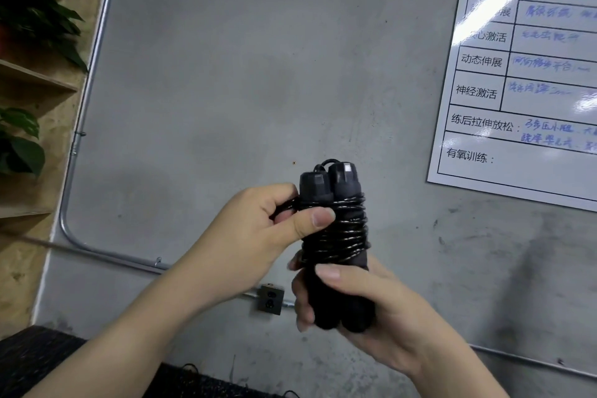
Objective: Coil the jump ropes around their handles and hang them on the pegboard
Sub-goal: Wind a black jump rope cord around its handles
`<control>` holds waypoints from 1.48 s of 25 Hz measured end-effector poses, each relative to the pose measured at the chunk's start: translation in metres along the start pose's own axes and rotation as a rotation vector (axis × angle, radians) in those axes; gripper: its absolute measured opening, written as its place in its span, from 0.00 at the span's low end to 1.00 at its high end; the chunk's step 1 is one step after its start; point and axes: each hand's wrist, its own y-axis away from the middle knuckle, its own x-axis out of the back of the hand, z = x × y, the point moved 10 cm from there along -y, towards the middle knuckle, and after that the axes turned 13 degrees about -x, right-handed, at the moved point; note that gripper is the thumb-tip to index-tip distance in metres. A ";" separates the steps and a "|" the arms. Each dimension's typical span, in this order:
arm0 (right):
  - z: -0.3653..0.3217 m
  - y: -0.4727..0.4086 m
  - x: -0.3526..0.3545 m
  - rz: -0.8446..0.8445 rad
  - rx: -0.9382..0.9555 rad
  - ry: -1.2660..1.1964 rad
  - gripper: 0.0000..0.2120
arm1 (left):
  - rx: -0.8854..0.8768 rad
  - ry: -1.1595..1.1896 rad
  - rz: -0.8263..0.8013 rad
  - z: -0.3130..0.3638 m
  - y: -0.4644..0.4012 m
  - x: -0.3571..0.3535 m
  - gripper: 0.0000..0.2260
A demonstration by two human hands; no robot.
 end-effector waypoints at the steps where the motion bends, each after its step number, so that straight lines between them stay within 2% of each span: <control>1: 0.003 0.001 -0.010 -0.103 -0.033 -0.091 0.11 | 0.000 0.059 -0.024 0.001 0.001 -0.006 0.24; 3: 0.006 0.000 -0.010 -0.082 -0.035 -0.066 0.09 | 0.057 0.038 -0.042 -0.002 0.002 -0.008 0.29; 5: 0.006 -0.002 0.006 0.108 -0.007 0.099 0.06 | 0.171 -0.168 -0.054 -0.015 0.006 0.003 0.42; 6: 0.005 -0.001 0.013 0.191 0.012 0.171 0.05 | 0.233 -0.291 -0.071 -0.021 0.009 0.009 0.44; 8: 0.003 0.000 0.022 0.290 0.026 0.244 0.04 | 0.277 -0.385 -0.071 -0.022 0.012 0.015 0.40; 11: -0.004 0.003 0.031 0.386 0.045 0.314 0.10 | 0.213 -0.415 -0.001 -0.009 0.010 0.018 0.34; 13: -0.011 0.005 0.039 0.466 0.067 0.383 0.11 | 0.154 -0.447 0.042 -0.001 0.007 0.018 0.34; 17: -0.014 0.005 0.050 0.558 0.060 0.439 0.06 | 0.092 -0.470 0.050 0.000 0.008 0.011 0.31; 21: -0.016 0.006 0.057 0.602 0.075 0.454 0.03 | 0.042 -0.519 0.012 0.005 0.009 0.000 0.24; 24: -0.019 0.006 0.059 0.665 0.132 0.517 0.19 | 0.047 -0.552 0.020 0.008 0.012 -0.009 0.18; 25: -0.019 0.007 0.060 0.720 0.166 0.540 0.19 | 0.060 -0.545 0.038 0.009 0.013 -0.011 0.20; 28: -0.008 0.009 0.063 0.904 0.215 0.649 0.06 | 0.095 -0.561 0.110 0.008 0.013 -0.013 0.31; 29: -0.003 0.009 0.063 0.942 0.204 0.679 0.06 | 0.105 -0.561 0.121 0.006 0.013 -0.013 0.32; 31: -0.001 0.009 0.060 0.939 0.194 0.706 0.08 | 0.104 -0.510 0.119 0.001 0.010 -0.009 0.33; 33: -0.009 0.011 0.055 0.828 0.158 0.727 0.12 | 0.079 -0.360 0.097 -0.005 0.006 -0.005 0.35; 34: -0.009 0.008 0.052 0.690 0.106 0.664 0.13 | 0.062 -0.265 0.077 -0.007 0.004 -0.005 0.36; 36: -0.003 0.003 0.033 0.307 0.007 0.397 0.11 | 0.012 -0.124 0.017 -0.001 0.002 -0.009 0.35; 37: -0.001 0.004 0.026 0.179 -0.023 0.264 0.09 | -0.015 -0.074 -0.017 0.003 0.002 -0.014 0.34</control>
